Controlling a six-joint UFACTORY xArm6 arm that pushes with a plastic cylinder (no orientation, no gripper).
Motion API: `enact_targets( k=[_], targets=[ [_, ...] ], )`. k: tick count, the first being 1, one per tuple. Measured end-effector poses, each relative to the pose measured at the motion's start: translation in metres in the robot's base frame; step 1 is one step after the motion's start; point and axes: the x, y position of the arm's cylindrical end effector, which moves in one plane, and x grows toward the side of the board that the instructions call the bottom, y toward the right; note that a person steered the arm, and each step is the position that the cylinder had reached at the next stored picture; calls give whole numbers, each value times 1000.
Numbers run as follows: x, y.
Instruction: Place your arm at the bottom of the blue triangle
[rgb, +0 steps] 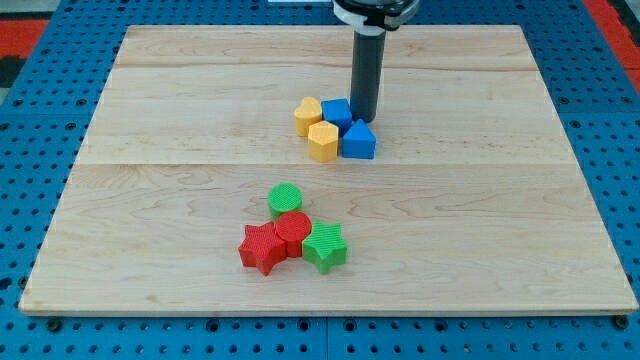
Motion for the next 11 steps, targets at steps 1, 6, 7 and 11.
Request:
enact_targets(
  k=[1,6,7,11],
  targets=[
    [20,37],
    [78,23],
    [68,-27],
    [91,8]
  ],
)
